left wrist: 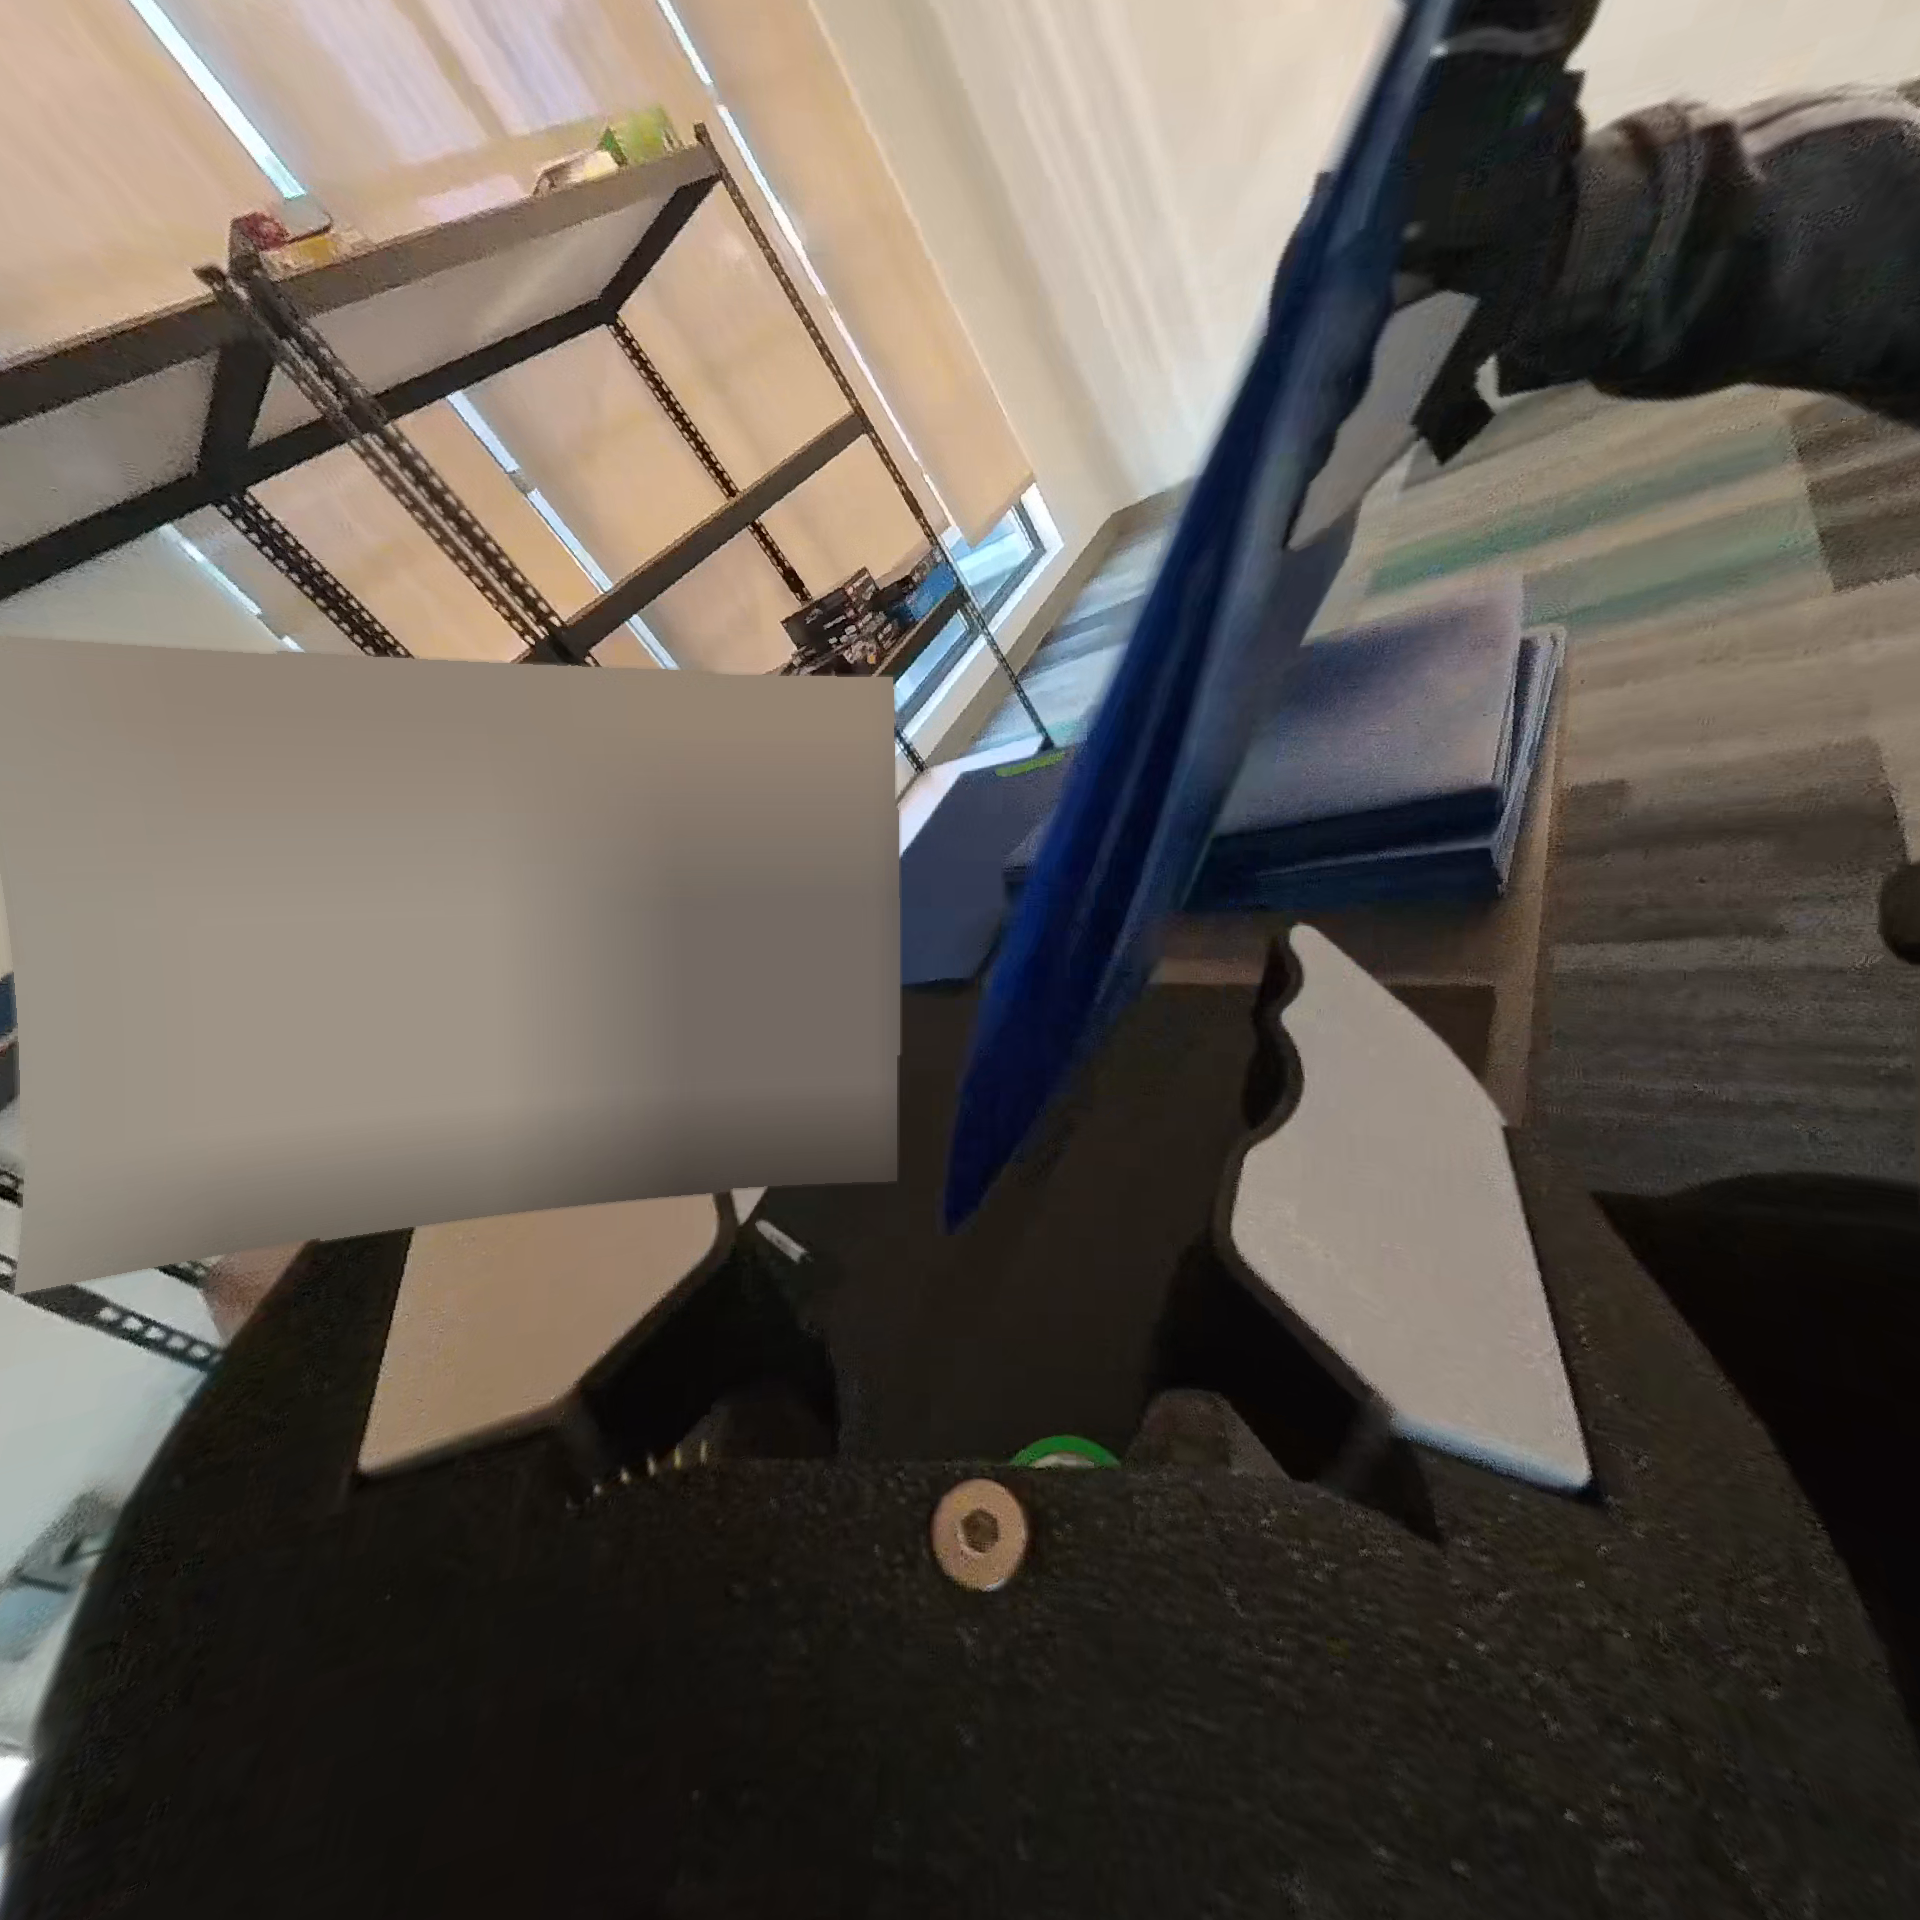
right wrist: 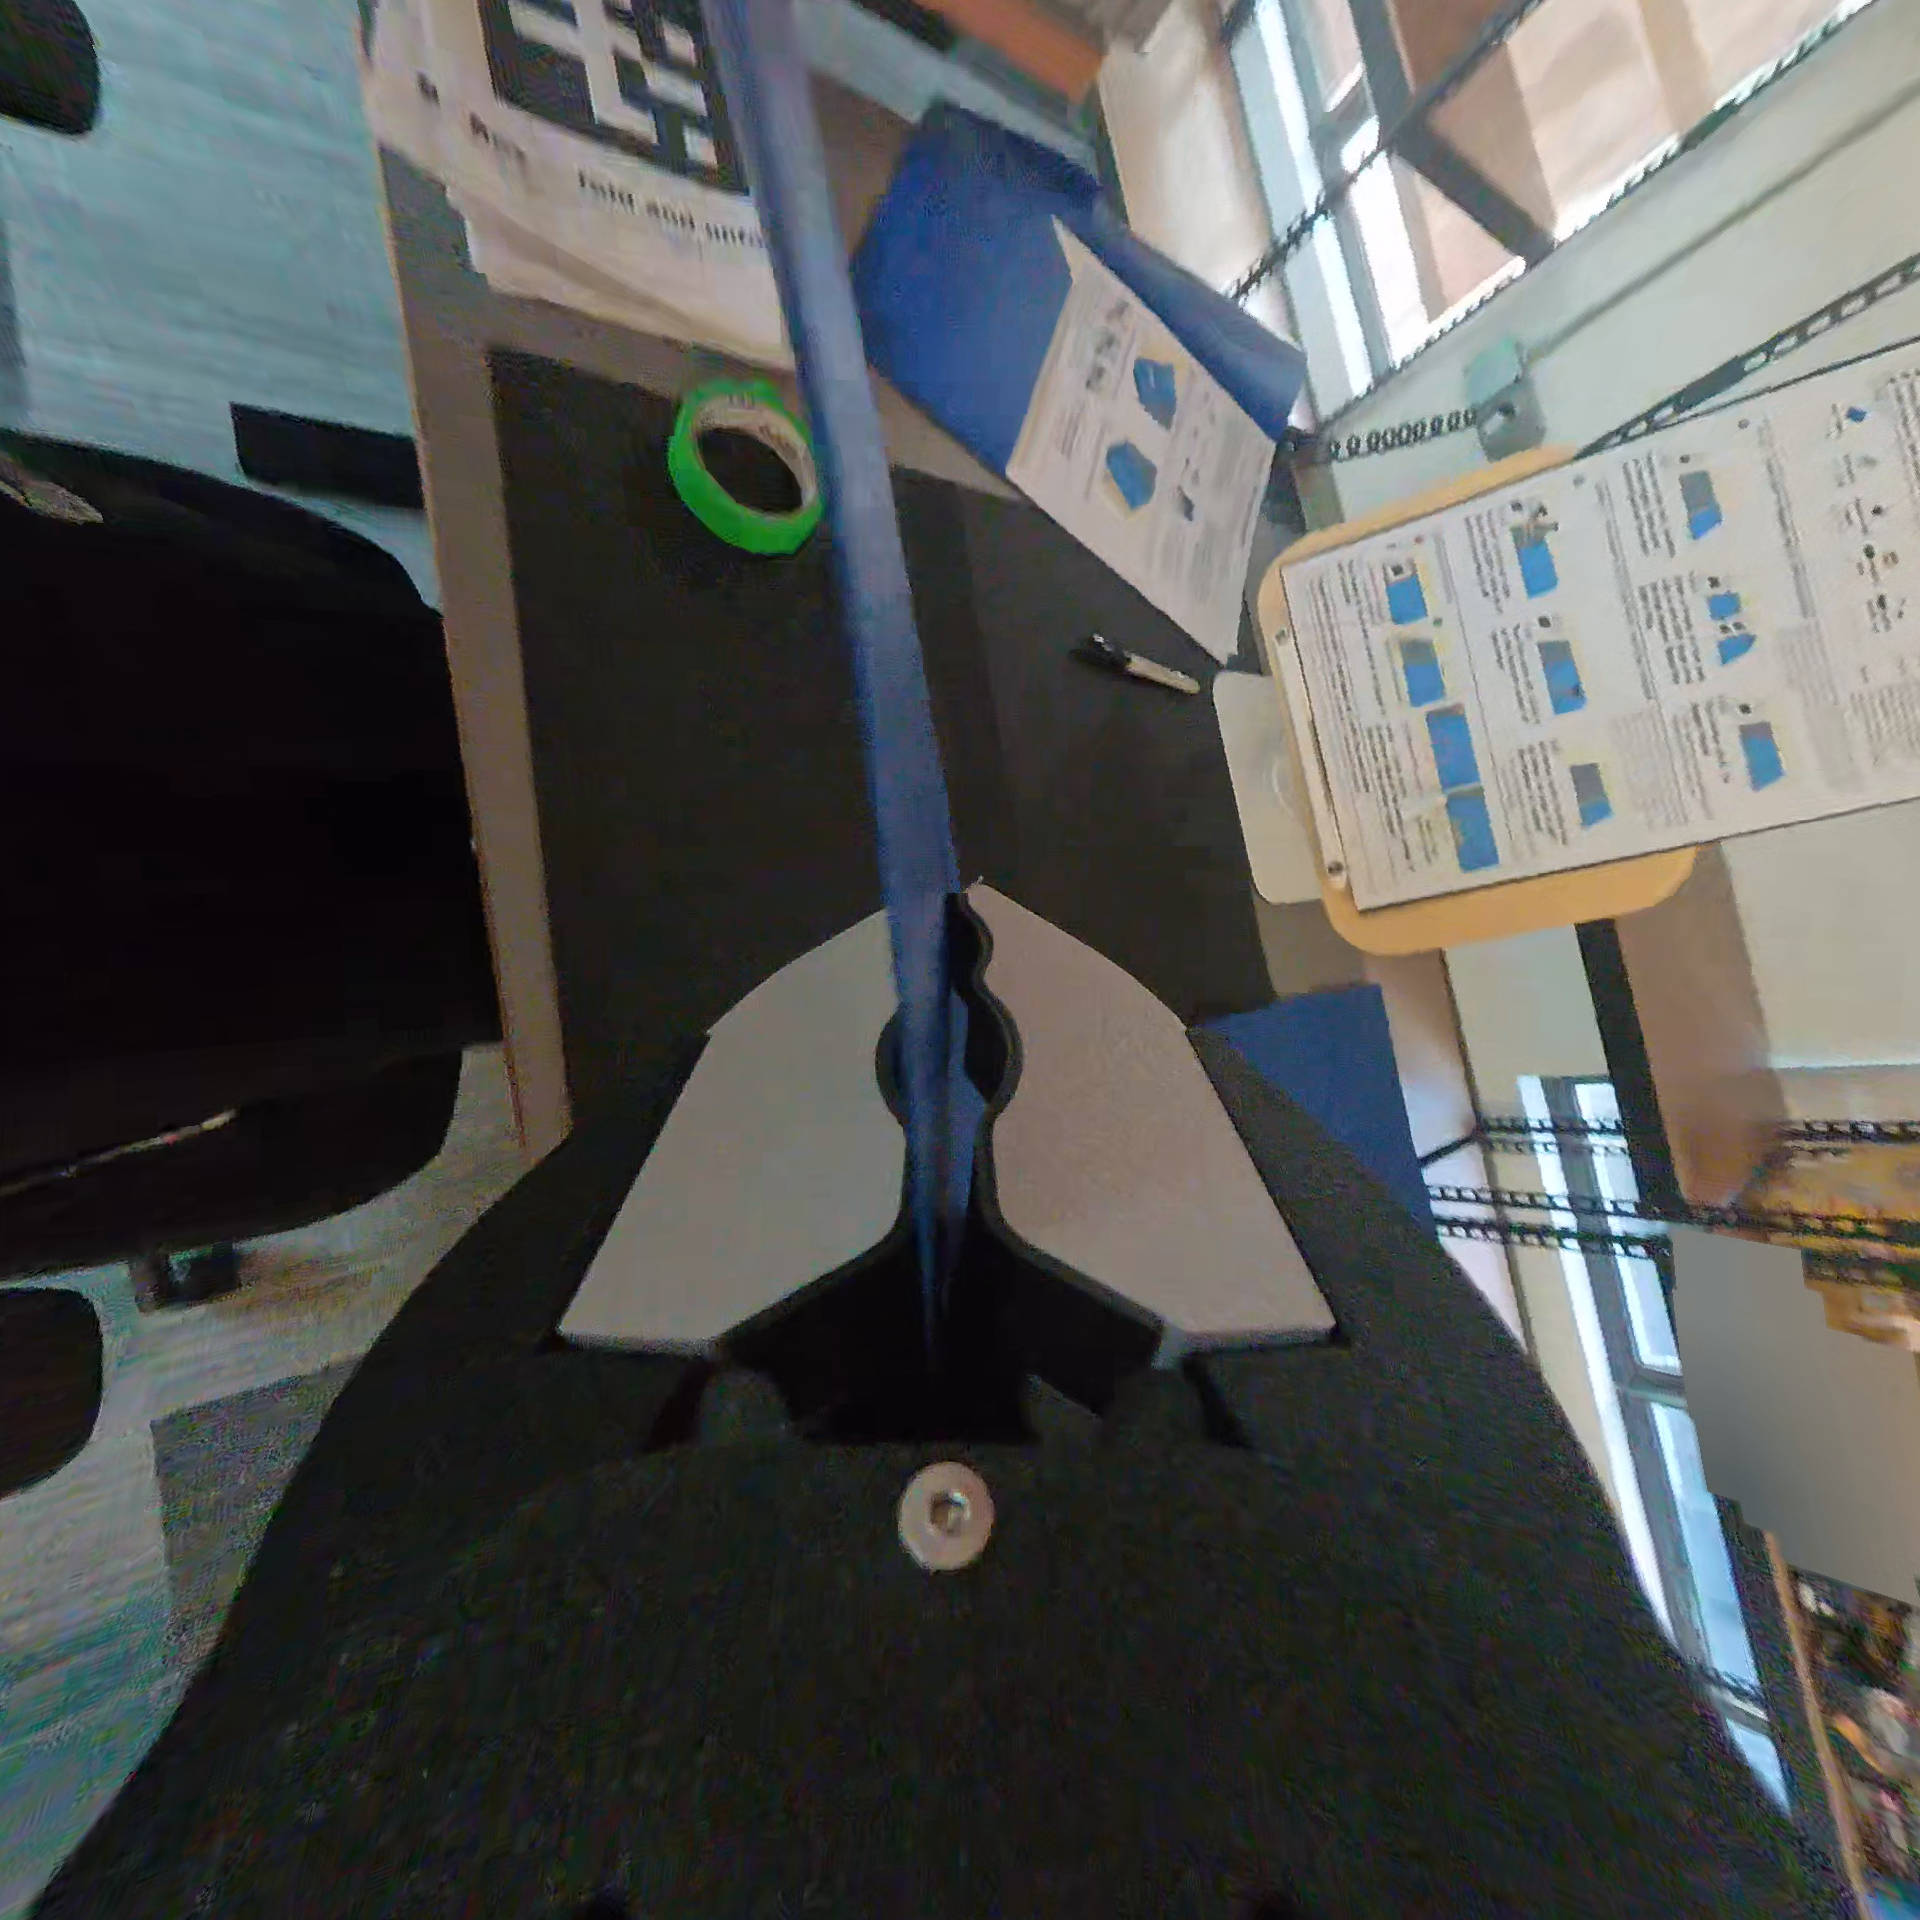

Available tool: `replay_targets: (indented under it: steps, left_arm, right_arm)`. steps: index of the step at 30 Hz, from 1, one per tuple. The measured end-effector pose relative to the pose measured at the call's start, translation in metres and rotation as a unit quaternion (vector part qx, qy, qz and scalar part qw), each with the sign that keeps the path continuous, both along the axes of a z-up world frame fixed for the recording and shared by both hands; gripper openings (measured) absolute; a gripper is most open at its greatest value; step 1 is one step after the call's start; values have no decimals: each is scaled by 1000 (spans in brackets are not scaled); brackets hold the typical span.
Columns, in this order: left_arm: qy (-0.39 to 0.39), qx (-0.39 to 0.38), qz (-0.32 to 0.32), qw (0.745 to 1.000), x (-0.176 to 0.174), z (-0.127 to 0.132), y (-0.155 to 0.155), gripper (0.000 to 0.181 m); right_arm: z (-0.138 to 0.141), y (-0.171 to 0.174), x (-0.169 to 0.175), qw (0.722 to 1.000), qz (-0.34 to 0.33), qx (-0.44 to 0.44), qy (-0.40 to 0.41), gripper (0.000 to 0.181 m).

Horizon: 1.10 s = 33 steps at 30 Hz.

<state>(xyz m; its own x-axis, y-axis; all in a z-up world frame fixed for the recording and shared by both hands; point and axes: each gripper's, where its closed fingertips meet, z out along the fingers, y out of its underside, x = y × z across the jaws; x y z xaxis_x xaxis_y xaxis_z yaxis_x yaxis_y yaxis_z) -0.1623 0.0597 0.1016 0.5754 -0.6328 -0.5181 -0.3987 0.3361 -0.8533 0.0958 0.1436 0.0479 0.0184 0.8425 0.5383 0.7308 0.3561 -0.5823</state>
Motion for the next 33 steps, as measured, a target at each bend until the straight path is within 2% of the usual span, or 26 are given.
replay_targets:
  steps: [2,5,9,12,13,14,15,16,17,19,20,22,24,25,26,27,29,31,33]
  left_arm:
    - [39,6,-1,999,14,17,-13,110]
    - [78,15,-13,997,39,24,-20,99]
    - [143,-73,-2,987,67,-10,19,103]
    - [176,-99,24,979,62,-24,53,102]
    - [179,-119,3,977,62,-31,55,93]
    - [185,-148,-48,970,66,-40,47,68]
    - [195,-181,-117,957,71,-51,34,30]
    - [200,-197,-174,944,74,-59,21,3]
    - [187,-180,-167,951,71,-59,27,2]
    - [108,-145,-166,969,64,-42,34,2]
    - [56,-151,-178,971,57,-30,33,1]
    - [10,-145,-166,975,36,-18,37,0]
    - [-35,-139,-167,975,18,-8,34,1]
    - [-59,-138,-166,975,9,-3,33,1]
    - [-86,-136,-164,973,1,2,34,2]
    - [-115,-135,-166,970,-6,7,34,2]
    - [-172,-122,-174,962,-16,16,35,1]
    - [-235,-119,-192,945,-19,22,35,1]
    - [-283,-102,-200,932,-18,24,39,1]
  right_arm:
    - [-2,10,2,999,-19,-2,-40,1]
    - [-13,17,-3,995,-14,-7,-96,2]
    - [-27,15,-20,988,14,-13,-156,2]
    - [-34,7,-33,980,52,-1,-192,1]
    - [-35,4,-35,978,62,3,-201,1]
    - [-36,4,-38,976,70,10,-207,1]
    - [-35,6,-40,975,71,16,-211,1]
    - [-35,7,-42,975,68,14,-212,2]
    - [-33,11,-45,977,56,16,-207,3]
    - [-12,26,-56,988,17,61,-141,34]
    - [8,32,-59,992,-1,94,-83,57]
    - [58,35,-50,985,-43,157,58,82]
    - [105,29,-8,945,-98,208,232,85]
    - [119,23,21,912,-121,204,335,82]
    - [121,19,52,872,-138,173,436,79]
    - [110,19,79,830,-144,120,526,78]
    - [55,28,97,766,-131,-24,629,87]
    - [-5,34,80,716,-108,-141,675,106]
    - [-38,32,49,663,-61,-214,715,104]
